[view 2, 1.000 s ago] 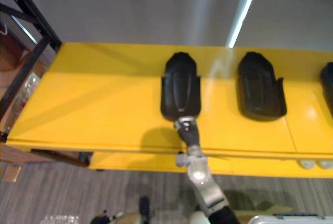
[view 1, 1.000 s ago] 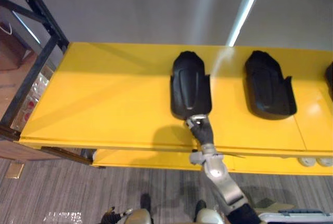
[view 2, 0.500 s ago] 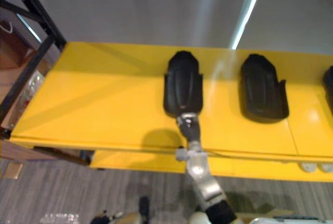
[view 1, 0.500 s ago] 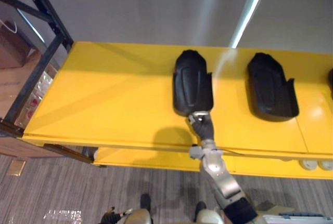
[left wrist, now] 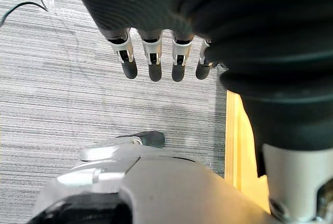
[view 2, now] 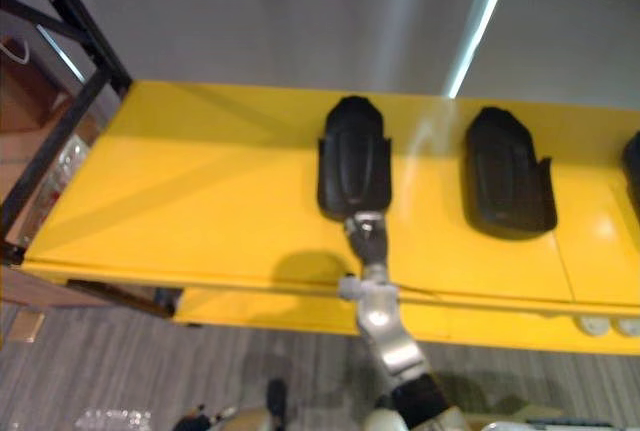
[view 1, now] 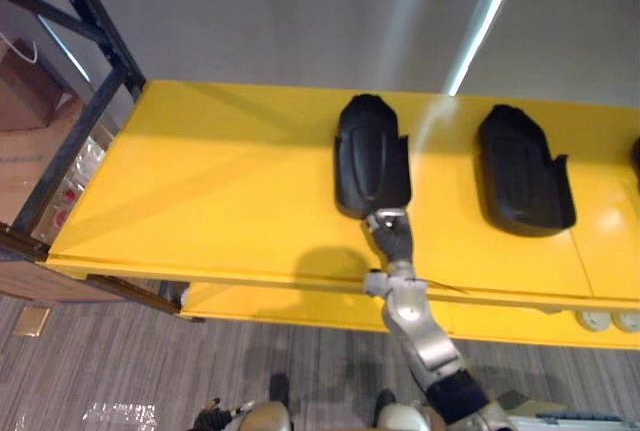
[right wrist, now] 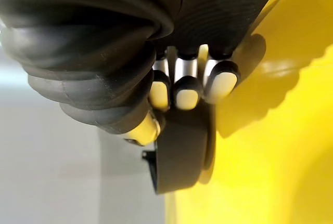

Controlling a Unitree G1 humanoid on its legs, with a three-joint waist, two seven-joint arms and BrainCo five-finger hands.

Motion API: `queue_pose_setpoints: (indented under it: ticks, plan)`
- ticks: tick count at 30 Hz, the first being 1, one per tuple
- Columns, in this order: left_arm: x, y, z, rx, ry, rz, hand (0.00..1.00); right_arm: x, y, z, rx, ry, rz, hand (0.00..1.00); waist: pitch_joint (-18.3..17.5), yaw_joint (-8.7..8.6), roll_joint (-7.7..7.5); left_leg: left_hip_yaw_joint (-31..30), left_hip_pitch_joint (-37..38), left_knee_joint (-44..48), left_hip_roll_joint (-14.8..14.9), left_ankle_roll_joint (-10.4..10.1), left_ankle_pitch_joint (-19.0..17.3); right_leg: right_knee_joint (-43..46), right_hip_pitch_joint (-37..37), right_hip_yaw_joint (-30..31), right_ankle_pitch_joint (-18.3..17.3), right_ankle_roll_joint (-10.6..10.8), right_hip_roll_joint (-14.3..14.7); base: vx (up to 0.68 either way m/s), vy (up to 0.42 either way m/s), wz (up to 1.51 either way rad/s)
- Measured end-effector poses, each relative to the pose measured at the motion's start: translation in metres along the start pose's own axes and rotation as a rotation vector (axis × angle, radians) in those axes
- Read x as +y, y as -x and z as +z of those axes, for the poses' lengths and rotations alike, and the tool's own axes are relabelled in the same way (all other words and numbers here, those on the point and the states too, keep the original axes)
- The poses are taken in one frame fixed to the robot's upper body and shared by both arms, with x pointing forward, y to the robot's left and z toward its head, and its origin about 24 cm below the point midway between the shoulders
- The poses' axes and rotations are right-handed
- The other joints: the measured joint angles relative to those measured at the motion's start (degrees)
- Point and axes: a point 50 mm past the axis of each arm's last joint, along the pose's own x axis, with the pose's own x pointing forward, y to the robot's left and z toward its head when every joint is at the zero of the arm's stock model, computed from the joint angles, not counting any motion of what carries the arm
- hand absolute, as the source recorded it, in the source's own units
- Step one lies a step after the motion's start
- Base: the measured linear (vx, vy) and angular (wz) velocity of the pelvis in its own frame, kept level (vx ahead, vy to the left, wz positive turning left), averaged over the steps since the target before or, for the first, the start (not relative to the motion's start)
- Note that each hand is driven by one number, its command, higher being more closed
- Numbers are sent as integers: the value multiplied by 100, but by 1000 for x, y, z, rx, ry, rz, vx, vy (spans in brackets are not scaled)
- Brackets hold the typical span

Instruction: Walk over and take plastic housings, then place them on the shelf

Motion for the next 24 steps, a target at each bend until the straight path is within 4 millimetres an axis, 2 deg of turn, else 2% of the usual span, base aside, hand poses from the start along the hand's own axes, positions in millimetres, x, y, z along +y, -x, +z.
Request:
queue_pose_setpoints:
  ticks: [4, 7, 8, 9, 11, 13, 17, 19, 23, 24]
  plan:
    - [1, 0, 0, -2, 9, 3, 0, 6, 4, 1, -6, -37, 184, 100, 1, -1, -8, 10, 1, -8, 4, -1, -1, -33, 8, 3, 1, 1, 7, 0, 0, 0]
    - [5, 0, 0, 0, 26, 20, 0, 18, 24, 2, 9, -95, 506, 100, 22, -2, -54, 10, -1, -10, 14, -13, -11, -55, 15, 3, 2, 3, 16, 0, 0, 0]
    - [7, 0, 1, -3, 17, 25, 0, 24, 35, 5, 18, -132, 669, 100, 25, -4, -87, 8, 0, -10, 21, -15, -12, -54, 19, 3, 3, 5, 17, 0, 0, 0]
    - [9, -1, 2, -4, 23, 30, 0, 31, 44, 12, 24, -220, 847, 100, 16, -10, -129, 7, 3, -10, 32, -16, -12, -54, 24, 4, 6, 5, 14, 0, 0, 0]
    - [11, -1, 2, -6, 19, 35, 0, 35, 52, 32, -34, -327, 1029, 100, 5, -3, -198, -1, 15, -10, 42, -16, -12, -54, 51, -2, 8, 4, 11, -1, 0, 4]
    - [14, -1, 0, 11, 25, 42, 0, 34, 52, 52, -114, -413, 1117, 100, -26, 1, -284, -2, 119, -11, 50, -20, -15, -54, 158, -3, 9, 4, 13, 0, 0, 0]
    - [17, 0, -3, 30, 40, 57, 0, 27, 37, 86, -259, -494, 1135, 100, -156, 7, -427, -1, 177, -53, 58, -21, -29, -56, 203, 19, 18, -11, 19, -65, 0, -4]
    - [19, 0, -4, 32, 32, 63, 0, 23, 31, 92, -290, -512, 1096, 100, -191, 12, -446, 3, 176, -56, 62, -24, -24, -56, 198, 24, 27, -23, 23, -65, 5, -1]
    - [19, 0, -10, 60, 56, 70, 0, 2, 15, 104, -405, -456, 772, 100, -384, 14, -402, 19, 110, -57, 83, -36, 12, -59, 131, 39, 43, -47, 68, -10, -5, -1]
    - [18, 1, -11, 65, 56, 70, 0, -14, 7, 111, -476, -375, 579, 100, -470, 17, -381, 62, 77, -58, 108, -49, 31, -72, 70, 79, 67, -81, 108, 10, -22, -10]
